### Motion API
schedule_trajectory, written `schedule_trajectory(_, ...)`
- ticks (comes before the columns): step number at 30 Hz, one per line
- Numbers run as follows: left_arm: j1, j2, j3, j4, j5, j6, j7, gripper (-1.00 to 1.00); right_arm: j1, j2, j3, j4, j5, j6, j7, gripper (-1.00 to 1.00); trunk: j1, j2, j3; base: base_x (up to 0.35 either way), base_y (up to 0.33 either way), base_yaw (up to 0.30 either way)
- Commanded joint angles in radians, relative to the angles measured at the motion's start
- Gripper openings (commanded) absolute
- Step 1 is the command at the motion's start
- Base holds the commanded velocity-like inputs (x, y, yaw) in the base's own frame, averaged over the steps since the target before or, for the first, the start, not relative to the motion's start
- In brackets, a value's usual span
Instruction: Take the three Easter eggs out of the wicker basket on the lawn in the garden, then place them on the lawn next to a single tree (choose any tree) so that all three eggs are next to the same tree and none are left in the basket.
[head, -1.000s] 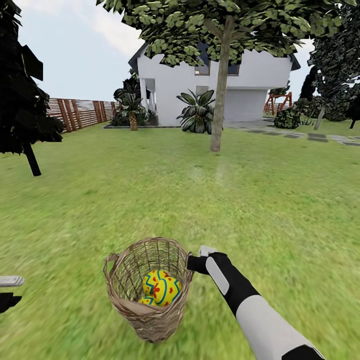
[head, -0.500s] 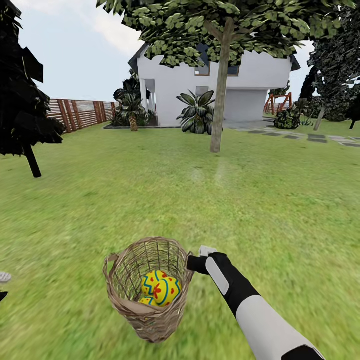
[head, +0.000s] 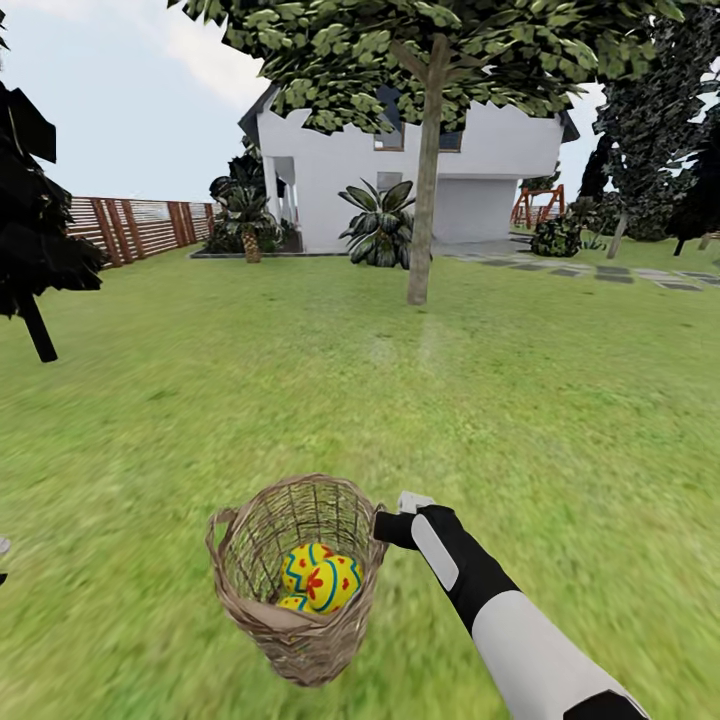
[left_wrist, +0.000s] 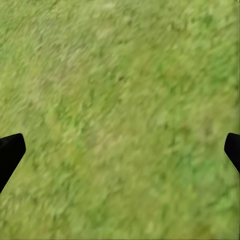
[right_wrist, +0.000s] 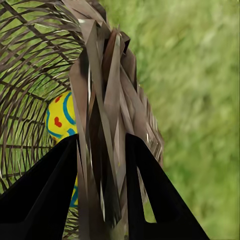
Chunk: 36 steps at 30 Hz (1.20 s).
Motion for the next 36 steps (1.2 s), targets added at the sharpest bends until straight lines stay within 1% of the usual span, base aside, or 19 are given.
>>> schedule_trajectory(1, -0.001, 0.0, 0.002, 0.0, 0.0, 0.007, -0.005, 1.0, -0.001, 0.0, 0.003, -0.002, -0.019, 0.0, -0.009, -1.0, 0.0, 0.0, -0.001, 0.315, 0.0, -0.004)
schedule_trajectory(3, -0.003, 0.0, 0.002, 0.007, 0.001, 0.011, -0.016, 1.0, -0.001, 0.0, 0.003, -0.002, -0.019, 0.0, -0.009, -1.0, 0.0, 0.0, -0.001, 0.322, 0.0, -0.002)
schedule_trajectory(4, -0.003, 0.0, 0.002, 0.009, 0.0, 0.012, -0.032, 1.0, -0.001, 0.0, 0.003, -0.001, -0.019, 0.0, -0.009, -1.0, 0.0, 0.0, -0.001, 0.325, 0.0, -0.001)
schedule_trajectory(5, -0.004, 0.001, 0.002, 0.012, -0.001, 0.015, -0.067, 1.0, -0.001, 0.0, 0.003, -0.002, -0.019, 0.0, -0.009, -1.0, 0.0, 0.0, -0.001, 0.328, 0.0, 0.0)
schedule_trajectory(6, -0.005, 0.002, 0.002, 0.016, -0.002, 0.016, -0.089, 1.0, 0.0, 0.0, 0.003, -0.002, -0.019, 0.0, -0.009, -1.0, 0.0, 0.0, -0.001, 0.33, 0.0, 0.0)
schedule_trajectory(9, -0.006, 0.002, 0.002, 0.05, -0.002, 0.017, -0.12, 1.0, 0.0, 0.0, 0.002, -0.002, -0.019, 0.0, -0.009, -1.0, 0.0, 0.0, -0.001, 0.262, 0.0, 0.0)
schedule_trajectory(10, -0.006, 0.002, 0.002, 0.052, -0.001, 0.017, -0.123, 1.0, 0.0, 0.0, 0.002, -0.002, -0.019, 0.0, -0.009, -1.0, 0.0, 0.0, -0.001, 0.103, 0.0, 0.0)
schedule_trajectory(16, -0.006, 0.001, 0.002, 0.056, 0.0, 0.021, -0.128, 1.0, 0.0, 0.0, 0.003, -0.002, -0.019, 0.0, -0.009, -1.0, -0.023, 0.042, 0.018, 0.025, 0.0, 0.0)
schedule_trajectory(21, -0.007, 0.001, 0.003, 0.061, 0.0, 0.06, -0.128, 1.0, 0.0, 0.0, 0.002, -0.002, -0.019, -0.001, -0.009, -1.0, -0.042, 0.077, 0.033, 0.001, 0.0, 0.0)
schedule_trajectory(25, -0.007, 0.001, 0.003, 0.059, -0.001, 0.069, -0.126, 1.0, 0.0, 0.0, 0.002, -0.002, -0.019, -0.001, -0.009, -1.0, -0.057, 0.105, 0.046, 0.0, 0.0, 0.0)
schedule_trajectory(27, -0.007, 0.0, 0.003, 0.058, -0.002, 0.071, -0.125, 1.0, 0.0, -0.001, -0.006, -0.002, -0.019, -0.001, -0.009, -1.0, -0.065, 0.119, 0.052, 0.0, 0.0, 0.0)
schedule_trajectory(30, -0.007, 0.0, 0.003, 0.059, -0.002, 0.072, -0.124, 1.0, 0.0, -0.001, -0.031, -0.001, -0.019, -0.003, -0.009, -1.0, -0.076, 0.14, 0.062, 0.0, 0.0, 0.0)
schedule_trajectory(36, -0.007, 0.0, 0.004, 0.059, -0.002, 0.071, -0.123, 1.0, 0.0, -0.001, -0.036, -0.001, -0.018, -0.01, 0.002, -1.0, -0.099, 0.182, 0.08, 0.0, 0.0, 0.0)
